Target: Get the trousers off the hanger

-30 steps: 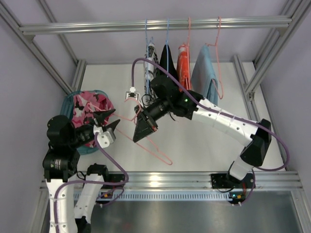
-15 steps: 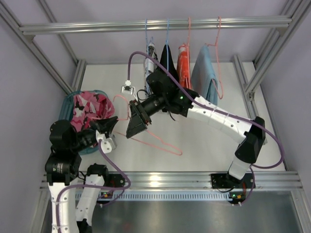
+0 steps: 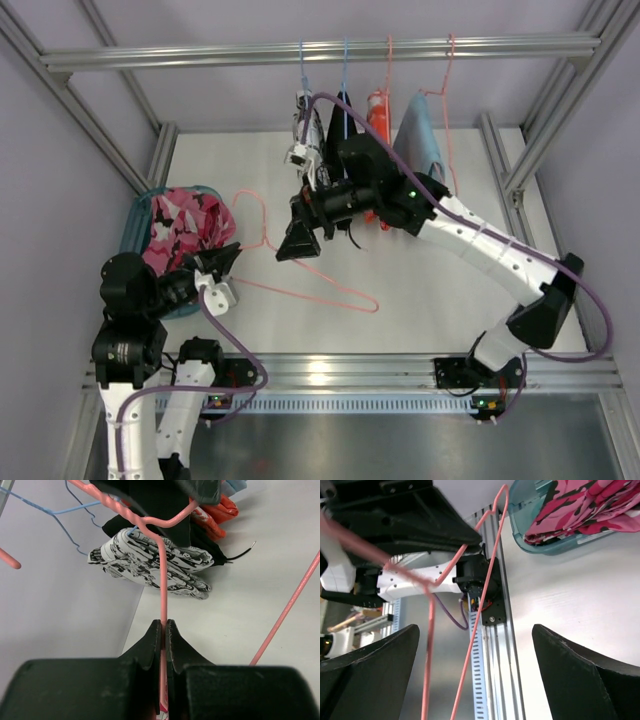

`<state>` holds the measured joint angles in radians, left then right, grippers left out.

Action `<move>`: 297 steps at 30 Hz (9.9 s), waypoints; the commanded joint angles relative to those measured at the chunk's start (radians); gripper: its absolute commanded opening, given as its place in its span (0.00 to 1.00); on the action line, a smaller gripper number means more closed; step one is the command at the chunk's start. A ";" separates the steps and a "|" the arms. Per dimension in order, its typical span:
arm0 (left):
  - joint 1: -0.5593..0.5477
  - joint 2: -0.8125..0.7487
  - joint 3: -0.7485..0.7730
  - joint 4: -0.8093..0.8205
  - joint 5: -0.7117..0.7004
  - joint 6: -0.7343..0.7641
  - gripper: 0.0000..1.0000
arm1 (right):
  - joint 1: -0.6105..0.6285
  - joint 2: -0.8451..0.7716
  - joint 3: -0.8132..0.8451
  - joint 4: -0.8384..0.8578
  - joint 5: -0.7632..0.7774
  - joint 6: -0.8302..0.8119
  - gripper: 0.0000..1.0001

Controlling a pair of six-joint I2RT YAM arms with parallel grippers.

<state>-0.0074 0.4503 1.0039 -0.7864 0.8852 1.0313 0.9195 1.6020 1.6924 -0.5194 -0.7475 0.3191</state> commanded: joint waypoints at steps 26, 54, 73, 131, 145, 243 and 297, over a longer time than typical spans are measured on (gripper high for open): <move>0.000 0.107 0.098 0.029 0.006 -0.111 0.00 | -0.021 -0.353 -0.272 -0.116 0.125 -0.224 0.22; 0.000 0.136 0.302 0.547 -0.629 -1.202 0.95 | -0.261 -0.599 -0.102 -0.225 0.235 -0.420 0.00; 0.000 0.211 0.225 0.602 -0.396 -1.257 0.99 | -0.954 -1.226 -0.145 -0.517 0.356 -0.391 0.00; 0.000 0.168 0.059 0.349 -0.348 -0.995 0.98 | -1.366 -0.373 -0.008 -0.311 0.252 -0.425 0.00; 0.000 0.280 0.171 0.107 -0.385 -0.979 0.98 | -1.440 -0.358 -0.134 -0.298 0.200 -0.492 0.04; -0.327 0.861 0.214 1.728 -0.278 -2.251 0.00 | -1.444 -0.740 -0.105 -0.469 -0.202 -0.201 1.00; -0.295 0.375 -0.077 1.306 -0.281 -1.992 0.00 | -0.027 0.010 0.394 0.012 0.470 -0.049 0.92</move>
<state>-0.3069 0.8536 0.8536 0.3279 0.6067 -1.0111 0.8452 1.5921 2.0426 -0.6044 -0.3149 0.2142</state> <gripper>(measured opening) 0.174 0.934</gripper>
